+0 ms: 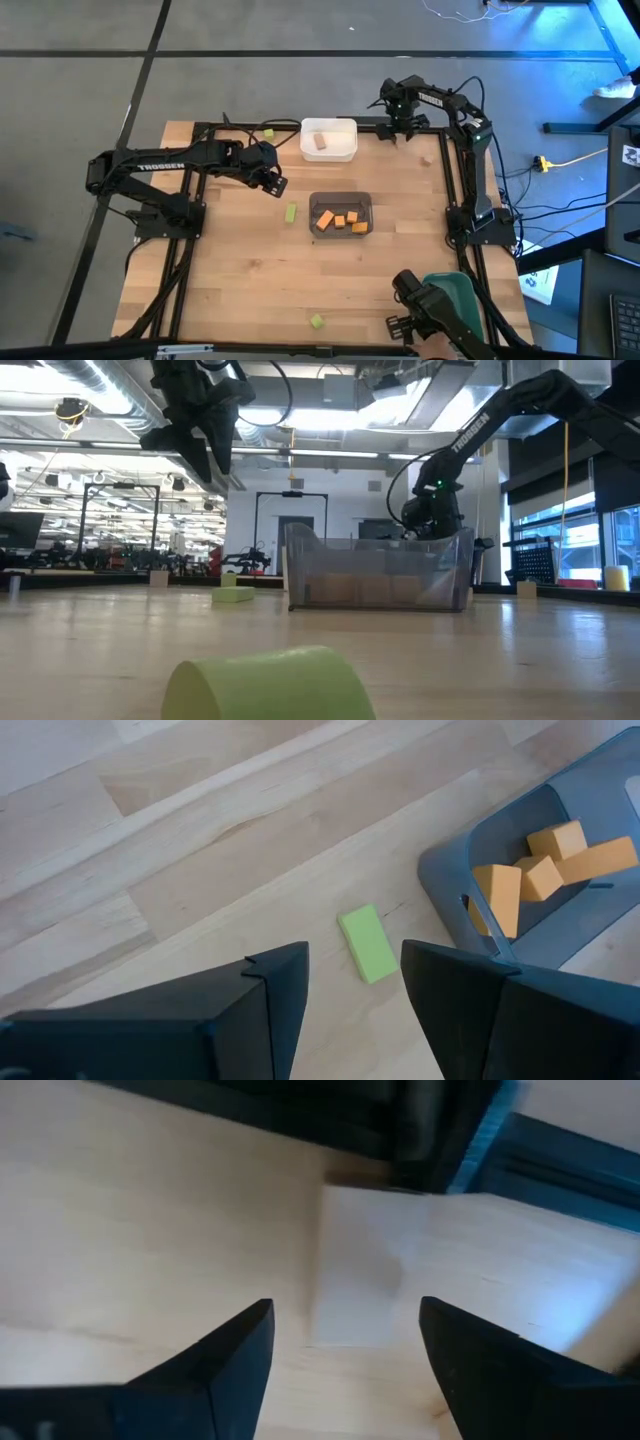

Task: Sort & place blocks by color
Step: Put the brown block into the white bin

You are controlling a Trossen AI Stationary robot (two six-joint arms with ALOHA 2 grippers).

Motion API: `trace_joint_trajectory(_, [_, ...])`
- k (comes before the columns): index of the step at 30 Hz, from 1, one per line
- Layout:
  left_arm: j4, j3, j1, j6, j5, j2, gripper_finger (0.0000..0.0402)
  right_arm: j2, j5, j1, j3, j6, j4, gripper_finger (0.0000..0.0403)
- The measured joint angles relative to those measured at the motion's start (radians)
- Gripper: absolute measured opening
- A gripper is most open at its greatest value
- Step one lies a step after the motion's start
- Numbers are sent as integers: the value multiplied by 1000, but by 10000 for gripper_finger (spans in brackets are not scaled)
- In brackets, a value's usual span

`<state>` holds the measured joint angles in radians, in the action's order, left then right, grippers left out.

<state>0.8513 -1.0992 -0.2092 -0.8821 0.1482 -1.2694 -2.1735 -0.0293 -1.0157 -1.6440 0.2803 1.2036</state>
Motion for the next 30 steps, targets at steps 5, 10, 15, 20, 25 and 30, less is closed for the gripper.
trace_joint_trajectory(5, [0, 0, 0, 0, 0, 0, 153, 0, -42, 0, 0, 31, -12, 251])
trace_joint_trajectory(10, [0, 0, 0, -2, 0, 0, 153, 0, -44, -2, 0, 1, -32, 251])
trace_joint_trajectory(15, [0, 0, 0, -2, 0, 0, 153, 0, -89, -2, 0, -65, -36, 251])
trace_joint_trajectory(20, [0, 0, 0, -1, 0, 0, 153, 0, -124, 8, -1, -107, -28, 251])
trace_joint_trajectory(25, [0, 0, 0, -1, 0, 0, 153, 0, -124, 41, -1, -148, -20, 251])
trace_joint_trajectory(30, [0, 0, 0, -1, 0, 0, 153, 0, -125, 97, 0, -155, 8, 251])
